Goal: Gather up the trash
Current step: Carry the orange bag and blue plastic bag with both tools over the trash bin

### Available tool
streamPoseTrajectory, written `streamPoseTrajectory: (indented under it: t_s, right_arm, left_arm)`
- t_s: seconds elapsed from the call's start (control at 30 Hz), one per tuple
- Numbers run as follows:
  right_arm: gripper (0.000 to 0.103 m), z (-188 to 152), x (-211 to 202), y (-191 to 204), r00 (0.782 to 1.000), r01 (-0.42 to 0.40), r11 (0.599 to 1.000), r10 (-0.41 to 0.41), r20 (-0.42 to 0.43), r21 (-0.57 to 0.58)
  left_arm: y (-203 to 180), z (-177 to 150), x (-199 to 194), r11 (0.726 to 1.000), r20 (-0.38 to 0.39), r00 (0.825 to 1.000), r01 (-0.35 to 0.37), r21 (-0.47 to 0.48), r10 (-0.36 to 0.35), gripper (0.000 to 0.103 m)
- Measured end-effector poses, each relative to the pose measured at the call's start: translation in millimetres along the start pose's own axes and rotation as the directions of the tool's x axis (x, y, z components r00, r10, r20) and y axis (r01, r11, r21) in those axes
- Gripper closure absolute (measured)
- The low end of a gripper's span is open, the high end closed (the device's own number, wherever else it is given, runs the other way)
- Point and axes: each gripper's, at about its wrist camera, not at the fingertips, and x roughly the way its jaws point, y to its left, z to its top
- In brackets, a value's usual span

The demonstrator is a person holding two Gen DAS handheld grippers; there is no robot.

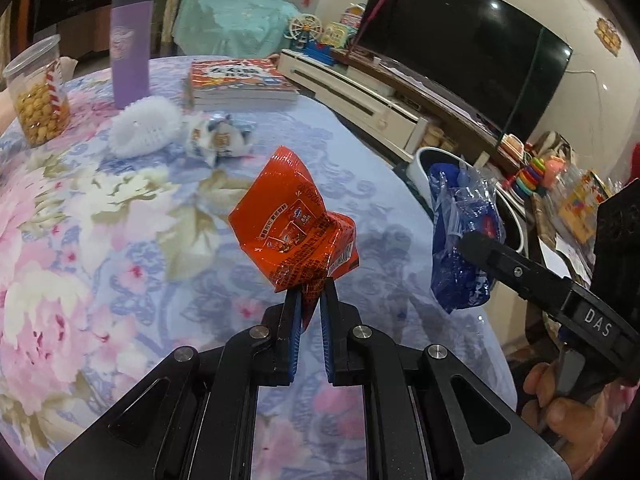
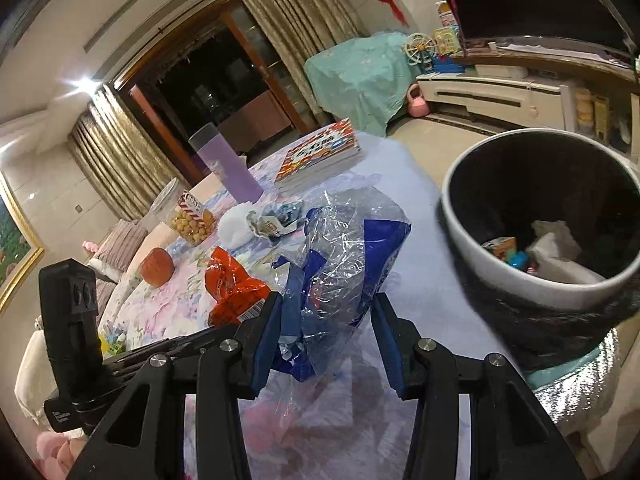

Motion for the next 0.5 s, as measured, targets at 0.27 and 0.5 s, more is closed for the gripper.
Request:
streamPoseTrajectory:
  t_s: [0.27,0.5]
  right_arm:
    - [0.057,-4,-24,-14,0.999,0.021,1.000,-0.021,0.037,0.005]
    - [0.057,-8,-38,-31,0.998,0.033,0.999,-0.034,0.053,0.029]
  left_arm:
    - [-29,-2,1,0.998,-0.003,1.000,0.026,0.052,-0.026,0.095]
    - [-52,0,6,0.995,-0.008,0.999,0.041,0.089,-0.040,0.095]
